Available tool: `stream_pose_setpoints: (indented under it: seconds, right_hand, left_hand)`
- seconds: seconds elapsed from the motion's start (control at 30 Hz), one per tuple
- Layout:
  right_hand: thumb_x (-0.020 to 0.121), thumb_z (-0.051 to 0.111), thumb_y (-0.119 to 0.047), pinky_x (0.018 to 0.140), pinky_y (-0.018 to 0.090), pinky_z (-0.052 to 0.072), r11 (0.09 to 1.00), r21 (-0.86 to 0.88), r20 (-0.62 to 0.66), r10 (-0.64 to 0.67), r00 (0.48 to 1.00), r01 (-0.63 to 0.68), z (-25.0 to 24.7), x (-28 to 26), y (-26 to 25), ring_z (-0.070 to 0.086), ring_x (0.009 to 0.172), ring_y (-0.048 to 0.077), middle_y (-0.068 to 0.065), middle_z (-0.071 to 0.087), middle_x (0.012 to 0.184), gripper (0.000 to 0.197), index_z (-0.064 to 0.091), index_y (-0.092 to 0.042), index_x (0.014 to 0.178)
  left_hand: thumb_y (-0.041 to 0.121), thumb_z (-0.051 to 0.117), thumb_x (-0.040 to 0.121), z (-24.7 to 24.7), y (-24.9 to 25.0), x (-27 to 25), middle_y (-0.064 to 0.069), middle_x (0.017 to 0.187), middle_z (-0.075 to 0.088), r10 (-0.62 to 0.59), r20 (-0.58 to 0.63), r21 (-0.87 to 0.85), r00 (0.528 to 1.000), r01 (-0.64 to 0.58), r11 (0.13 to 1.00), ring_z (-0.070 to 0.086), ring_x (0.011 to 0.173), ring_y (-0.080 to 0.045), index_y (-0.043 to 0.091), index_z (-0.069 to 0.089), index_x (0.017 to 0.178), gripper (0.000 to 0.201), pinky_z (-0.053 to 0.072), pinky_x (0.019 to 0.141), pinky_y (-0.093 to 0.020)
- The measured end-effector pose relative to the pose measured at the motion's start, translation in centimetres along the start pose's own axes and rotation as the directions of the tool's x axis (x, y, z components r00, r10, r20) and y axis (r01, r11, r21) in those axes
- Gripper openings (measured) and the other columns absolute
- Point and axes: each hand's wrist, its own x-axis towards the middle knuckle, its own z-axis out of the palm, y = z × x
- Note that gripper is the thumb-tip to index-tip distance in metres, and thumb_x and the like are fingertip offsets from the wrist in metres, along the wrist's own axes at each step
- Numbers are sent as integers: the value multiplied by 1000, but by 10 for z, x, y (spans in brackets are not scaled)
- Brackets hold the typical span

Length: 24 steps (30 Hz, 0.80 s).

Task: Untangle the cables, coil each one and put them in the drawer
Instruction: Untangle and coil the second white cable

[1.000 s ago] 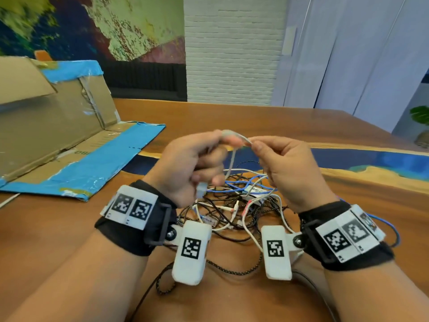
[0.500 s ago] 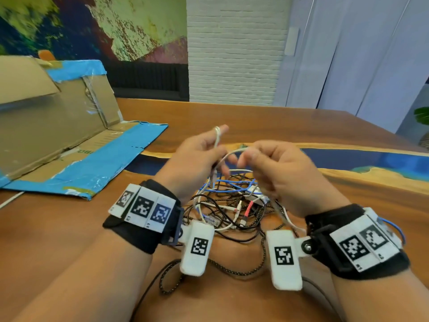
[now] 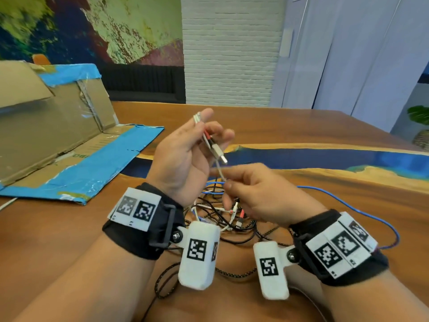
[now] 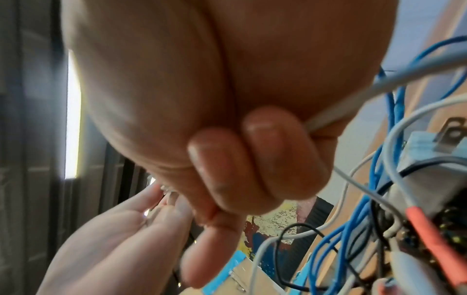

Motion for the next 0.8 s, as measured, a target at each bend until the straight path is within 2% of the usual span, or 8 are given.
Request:
stream_pose_setpoints:
  seconds: [0.1,0.2,0.27,0.37,0.43,0.53,0.63,0.8]
  right_hand:
    - [104,58,-32,53,28,39,995,-89,51,-41,998,45,0,-3,-5,43,50,17,0,59,57,21,78,-28,106]
    - [102,60,-25,44,16,27,988,85,-123,-120,985,131,-13,-6,-11,28,43,7,-4,37,49,27,78,-15,85]
    - [101,59,-18,44,9,28,972,105,-268,-174,948,208,-22,-6,-10,32,40,2,-13,41,45,26,75,-11,81]
    - [92,69,-9,46,7,36,955,95,-407,-221,886,282,-29,-4,-6,46,39,0,-10,57,50,14,71,-5,79]
    - [84,78,-15,46,14,34,943,135,-449,-216,867,305,-32,-1,0,40,43,3,3,57,58,10,73,-13,76]
    - [84,79,-21,51,27,37,917,235,-425,-201,883,321,-33,2,9,43,55,16,5,63,69,1,79,-20,83]
    - [88,74,-17,61,28,48,892,274,-407,-232,883,360,-35,2,11,52,65,20,7,72,79,8,81,-19,91]
    - [90,64,0,62,25,56,823,439,-409,-173,896,360,-28,8,10,60,60,16,13,74,82,18,78,-8,97]
  left_hand:
    - [6,40,107,-5,3,4,-8,105,71,79,-108,321,991,-41,946,74,97,-26,6,52,136,32,55,69,-34]
    - [7,42,107,-8,2,3,11,82,74,37,-56,647,998,8,763,72,83,-15,4,45,146,39,54,66,-25]
    - [7,42,107,-4,-2,-2,4,70,70,-111,-8,744,994,80,663,66,65,-16,9,52,141,36,53,61,-24]
    - [21,38,108,4,-7,-11,-1,52,48,-271,99,795,958,87,600,41,46,-20,20,75,100,38,39,60,-42]
    - [33,34,109,6,-8,-13,5,47,31,-308,92,770,947,129,625,27,41,-13,15,72,78,52,34,60,-40]
    - [32,37,108,4,-9,-13,4,47,20,-307,84,667,948,175,724,18,37,-12,6,60,77,47,31,50,-30]
    - [31,40,107,1,-7,-14,2,48,14,-328,104,551,939,220,805,11,37,-13,8,57,70,46,26,44,-25]
    - [38,36,106,6,1,-13,7,48,18,-291,137,312,947,237,920,12,36,-10,12,60,76,47,27,42,-24]
